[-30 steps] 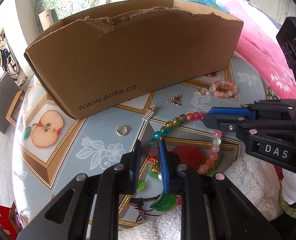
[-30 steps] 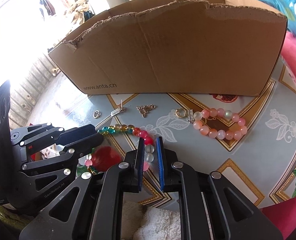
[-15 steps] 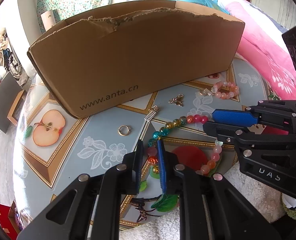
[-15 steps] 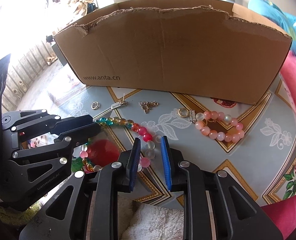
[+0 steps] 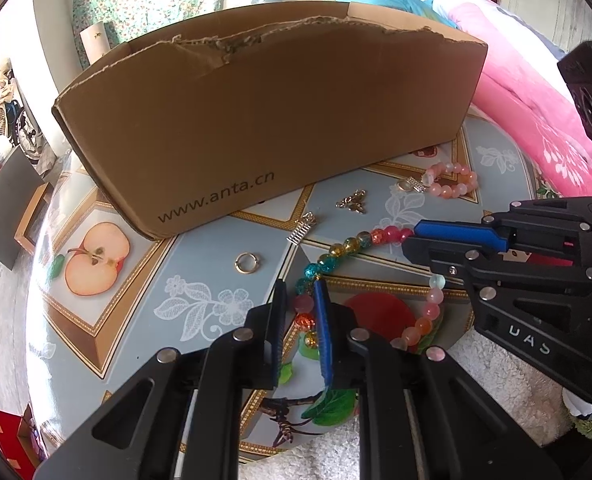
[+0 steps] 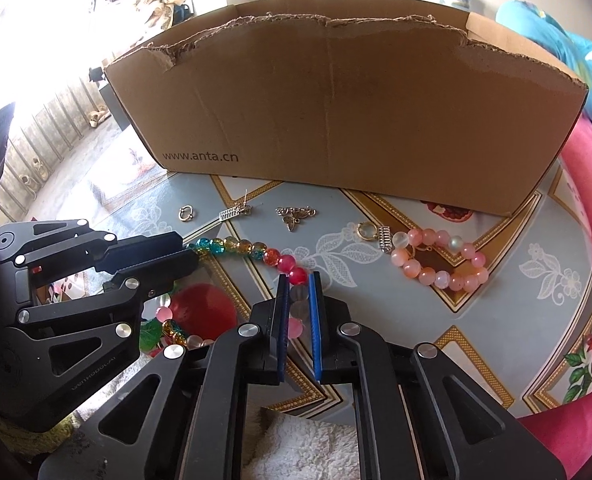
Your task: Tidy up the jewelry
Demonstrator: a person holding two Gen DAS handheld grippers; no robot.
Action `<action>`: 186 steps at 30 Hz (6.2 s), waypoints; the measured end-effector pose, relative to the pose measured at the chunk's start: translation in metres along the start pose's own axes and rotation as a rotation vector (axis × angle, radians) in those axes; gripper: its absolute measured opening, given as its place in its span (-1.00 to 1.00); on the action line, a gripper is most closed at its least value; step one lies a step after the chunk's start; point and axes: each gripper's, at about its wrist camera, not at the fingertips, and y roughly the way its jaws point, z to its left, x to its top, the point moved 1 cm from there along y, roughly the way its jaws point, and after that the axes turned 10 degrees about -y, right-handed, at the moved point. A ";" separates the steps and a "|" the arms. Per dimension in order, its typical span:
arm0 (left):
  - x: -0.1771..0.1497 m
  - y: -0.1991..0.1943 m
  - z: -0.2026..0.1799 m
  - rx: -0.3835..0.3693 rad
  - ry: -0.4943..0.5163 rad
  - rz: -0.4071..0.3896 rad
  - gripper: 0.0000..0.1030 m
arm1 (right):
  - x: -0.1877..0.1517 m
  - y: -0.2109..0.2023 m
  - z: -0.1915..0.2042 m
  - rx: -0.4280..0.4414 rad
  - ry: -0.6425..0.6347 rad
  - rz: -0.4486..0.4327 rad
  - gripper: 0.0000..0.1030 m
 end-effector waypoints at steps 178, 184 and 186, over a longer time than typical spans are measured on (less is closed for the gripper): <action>0.066 -0.031 0.026 -0.080 -0.236 -0.235 0.14 | 0.022 -0.052 -0.103 0.131 0.318 -0.150 -0.52; 0.067 -0.030 0.023 -0.079 -0.229 -0.230 0.14 | 0.020 -0.053 -0.101 0.129 0.322 -0.151 -0.49; 0.067 -0.030 0.023 -0.084 -0.233 -0.227 0.14 | 0.019 -0.053 -0.100 0.125 0.326 -0.151 -0.43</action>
